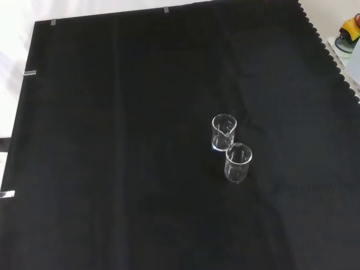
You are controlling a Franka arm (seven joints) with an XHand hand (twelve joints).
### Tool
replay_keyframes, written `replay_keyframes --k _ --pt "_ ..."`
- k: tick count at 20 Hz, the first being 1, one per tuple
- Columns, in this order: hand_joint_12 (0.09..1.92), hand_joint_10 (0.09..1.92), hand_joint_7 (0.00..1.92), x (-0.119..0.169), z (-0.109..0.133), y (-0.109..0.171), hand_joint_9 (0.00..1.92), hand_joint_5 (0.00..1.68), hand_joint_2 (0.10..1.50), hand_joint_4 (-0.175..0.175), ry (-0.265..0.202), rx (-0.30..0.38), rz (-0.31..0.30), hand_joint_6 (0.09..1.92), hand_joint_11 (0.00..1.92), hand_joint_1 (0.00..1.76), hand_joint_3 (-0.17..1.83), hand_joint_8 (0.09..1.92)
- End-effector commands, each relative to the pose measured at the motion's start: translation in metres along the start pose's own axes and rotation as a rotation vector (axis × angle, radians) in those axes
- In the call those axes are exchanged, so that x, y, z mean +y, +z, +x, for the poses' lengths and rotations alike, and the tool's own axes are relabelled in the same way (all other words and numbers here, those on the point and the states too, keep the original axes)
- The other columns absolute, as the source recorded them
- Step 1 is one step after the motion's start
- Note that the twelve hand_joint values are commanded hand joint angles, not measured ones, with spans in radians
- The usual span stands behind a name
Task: Pick up the beaker on the right.
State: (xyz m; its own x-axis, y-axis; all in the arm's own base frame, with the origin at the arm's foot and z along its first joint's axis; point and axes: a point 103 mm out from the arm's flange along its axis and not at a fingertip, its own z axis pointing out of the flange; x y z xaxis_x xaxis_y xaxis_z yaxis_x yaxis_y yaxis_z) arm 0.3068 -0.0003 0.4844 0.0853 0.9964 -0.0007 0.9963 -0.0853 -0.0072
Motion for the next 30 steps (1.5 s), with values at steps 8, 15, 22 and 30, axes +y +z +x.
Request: replay_keyframes --k 8,15,22,30 --pt "0.56 0.09 0.14 0.003 0.007 0.003 0.21 0.06 1.16 -0.011 0.002 -0.025 -0.003 0.09 0.00 0.00 0.72 0.09" --pt "0.56 0.09 0.14 0.006 0.006 0.006 0.22 0.06 1.16 -0.012 0.017 -0.020 0.019 0.09 0.00 0.00 0.72 0.09" --pt "0.56 0.09 0.15 0.034 -0.002 0.040 0.22 0.07 1.16 -0.013 0.019 0.033 0.043 0.09 0.00 0.00 0.72 0.09" --pt "0.56 0.09 0.16 0.052 -0.010 0.067 0.23 0.08 1.16 -0.015 0.011 0.095 0.067 0.09 0.00 0.00 0.72 0.09"
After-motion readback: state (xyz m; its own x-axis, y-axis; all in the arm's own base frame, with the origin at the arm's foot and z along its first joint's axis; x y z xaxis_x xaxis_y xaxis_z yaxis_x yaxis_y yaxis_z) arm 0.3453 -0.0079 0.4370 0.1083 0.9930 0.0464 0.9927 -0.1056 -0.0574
